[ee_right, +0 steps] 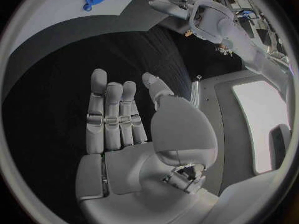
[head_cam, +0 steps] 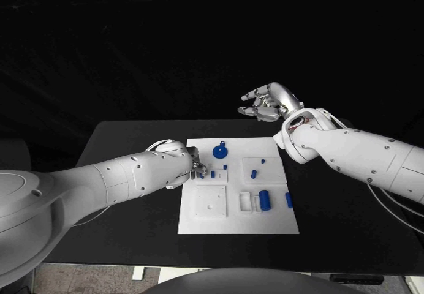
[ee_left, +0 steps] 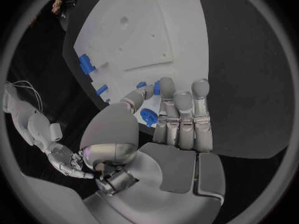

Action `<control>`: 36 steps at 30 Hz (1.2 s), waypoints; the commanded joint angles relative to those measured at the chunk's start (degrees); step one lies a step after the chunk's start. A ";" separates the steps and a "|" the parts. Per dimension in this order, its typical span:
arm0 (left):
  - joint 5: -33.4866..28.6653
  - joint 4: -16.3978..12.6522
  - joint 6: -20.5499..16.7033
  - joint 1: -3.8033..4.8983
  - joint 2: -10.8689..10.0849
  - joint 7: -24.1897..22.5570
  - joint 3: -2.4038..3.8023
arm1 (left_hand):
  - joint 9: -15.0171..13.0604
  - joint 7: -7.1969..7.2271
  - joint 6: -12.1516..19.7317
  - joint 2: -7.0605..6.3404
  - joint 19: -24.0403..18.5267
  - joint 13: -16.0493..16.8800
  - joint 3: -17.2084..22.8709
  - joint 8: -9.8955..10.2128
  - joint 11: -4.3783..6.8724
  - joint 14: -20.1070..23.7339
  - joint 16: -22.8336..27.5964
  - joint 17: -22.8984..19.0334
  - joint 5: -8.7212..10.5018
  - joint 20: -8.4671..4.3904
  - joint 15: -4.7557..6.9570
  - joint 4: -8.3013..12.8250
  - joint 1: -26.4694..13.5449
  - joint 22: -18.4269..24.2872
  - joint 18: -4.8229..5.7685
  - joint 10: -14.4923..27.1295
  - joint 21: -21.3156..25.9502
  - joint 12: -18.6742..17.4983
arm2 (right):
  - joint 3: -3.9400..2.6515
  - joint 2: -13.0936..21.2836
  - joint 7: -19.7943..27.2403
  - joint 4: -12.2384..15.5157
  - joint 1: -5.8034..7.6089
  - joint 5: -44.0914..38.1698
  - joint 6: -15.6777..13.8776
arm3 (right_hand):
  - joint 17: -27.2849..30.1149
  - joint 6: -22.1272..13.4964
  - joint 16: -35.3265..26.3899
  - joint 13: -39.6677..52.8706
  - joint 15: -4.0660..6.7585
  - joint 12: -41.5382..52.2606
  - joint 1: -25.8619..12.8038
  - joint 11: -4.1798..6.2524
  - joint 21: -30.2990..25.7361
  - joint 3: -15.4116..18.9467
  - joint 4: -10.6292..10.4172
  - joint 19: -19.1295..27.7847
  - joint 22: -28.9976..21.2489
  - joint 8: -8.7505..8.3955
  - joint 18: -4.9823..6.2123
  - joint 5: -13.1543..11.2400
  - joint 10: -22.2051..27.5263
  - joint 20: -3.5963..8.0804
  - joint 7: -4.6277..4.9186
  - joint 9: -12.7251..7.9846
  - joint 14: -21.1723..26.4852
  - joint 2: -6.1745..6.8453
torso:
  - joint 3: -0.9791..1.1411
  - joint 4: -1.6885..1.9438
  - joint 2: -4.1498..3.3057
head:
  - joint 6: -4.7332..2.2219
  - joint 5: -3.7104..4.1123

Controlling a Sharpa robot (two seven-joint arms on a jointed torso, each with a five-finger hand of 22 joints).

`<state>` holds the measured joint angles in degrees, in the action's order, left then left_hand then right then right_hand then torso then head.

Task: Assemble the parts on the task board

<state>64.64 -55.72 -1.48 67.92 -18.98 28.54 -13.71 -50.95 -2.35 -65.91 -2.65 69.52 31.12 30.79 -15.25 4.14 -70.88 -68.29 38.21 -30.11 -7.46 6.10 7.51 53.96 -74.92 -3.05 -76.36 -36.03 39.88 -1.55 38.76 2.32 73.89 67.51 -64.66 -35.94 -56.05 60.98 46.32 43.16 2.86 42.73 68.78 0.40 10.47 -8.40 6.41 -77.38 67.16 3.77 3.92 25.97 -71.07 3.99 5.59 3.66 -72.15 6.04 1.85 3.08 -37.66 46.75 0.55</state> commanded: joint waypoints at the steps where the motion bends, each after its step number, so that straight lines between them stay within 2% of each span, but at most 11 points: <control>1: 0.56 0.12 0.86 -0.06 0.28 -0.83 0.03 | -0.02 3.20 -3.51 0.52 0.35 0.03 9.10 -0.15 0.31 -0.08 0.28 -0.10 -0.16 0.03 0.02 8.82 0.97 -1.01 0.90 0.06 0.29 -0.23 | -0.03 -0.03 0.19 0.01 0.03 -0.13 0.68 | 0.05 0.21 0.33 -0.09 0.06 0.29 -0.55 -0.03 -0.16 0.13 0.21 0.24 0.08 -0.22 0.34 0.20 0.50 -0.07 0.20 -0.07 0.39 0.07 | 0.02 0.01 0.01 | 0.05 0.07; 15: 0.69 0.91 0.21 -0.33 0.73 -1.14 0.03 | -0.01 3.19 -3.45 0.57 0.39 0.01 9.04 -0.18 0.32 -0.11 0.31 -0.15 -0.07 0.02 0.03 8.83 0.97 -1.00 0.90 0.08 0.40 -0.23 | -0.03 -0.03 0.20 -0.02 0.03 -0.12 0.67 | 0.12 0.19 0.34 -0.13 0.05 0.33 -0.61 -0.03 -0.31 0.20 0.16 0.19 0.09 -0.22 0.34 0.28 0.52 -0.08 0.20 -0.07 0.41 -0.04 | 0.06 0.06 0.03 | 0.13 0.31; 26: 0.95 0.90 -0.69 -0.35 0.49 -1.19 0.04 | 0.02 3.21 -3.50 0.54 0.53 -0.03 9.16 -0.25 0.37 -0.21 0.26 -0.17 -0.23 -0.02 0.08 8.83 0.98 -1.03 0.92 -0.02 0.44 -0.23 | -0.03 0.16 0.13 0.03 0.03 -0.12 0.65 | 0.12 0.19 0.34 -0.13 0.05 0.33 -0.61 -0.03 -0.31 0.20 0.16 0.19 0.09 -0.22 0.34 0.28 0.52 -0.08 0.20 -0.07 0.41 -0.04 | 0.11 0.10 0.14 | 0.43 0.66; 36: 1.04 0.63 -1.63 -0.35 0.45 -1.56 0.04 | 0.08 3.25 -3.62 0.47 0.64 -0.06 9.27 -0.28 0.43 -0.34 0.21 -0.17 -0.34 -0.06 0.12 8.85 1.01 -1.05 0.95 -0.16 0.39 -0.26 | -0.03 0.14 0.13 -0.02 0.03 -0.12 0.68 | 0.12 0.19 0.34 -0.13 0.05 0.33 -0.61 -0.03 -0.31 0.20 0.16 0.19 0.09 -0.22 0.34 0.28 0.52 -0.08 0.20 -0.07 0.41 -0.04 | 0.11 0.10 0.16 | 0.37 0.72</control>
<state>65.30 -54.92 -2.23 67.57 -18.59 27.73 -13.70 -50.85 -2.27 -65.84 -2.59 69.73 31.11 30.88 -15.29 4.18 -70.92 -68.29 38.11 -30.22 -7.67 6.00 7.43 54.01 -74.95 -2.99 -76.38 -35.79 39.88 -1.55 38.91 2.28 73.86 67.51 -64.64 -35.84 -55.98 60.98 46.32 43.08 2.86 42.73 68.79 0.39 10.47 -8.40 6.41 -77.39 67.18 3.77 3.93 25.97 -71.07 3.99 5.58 3.66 -72.16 6.04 1.94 3.19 -37.51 47.16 1.26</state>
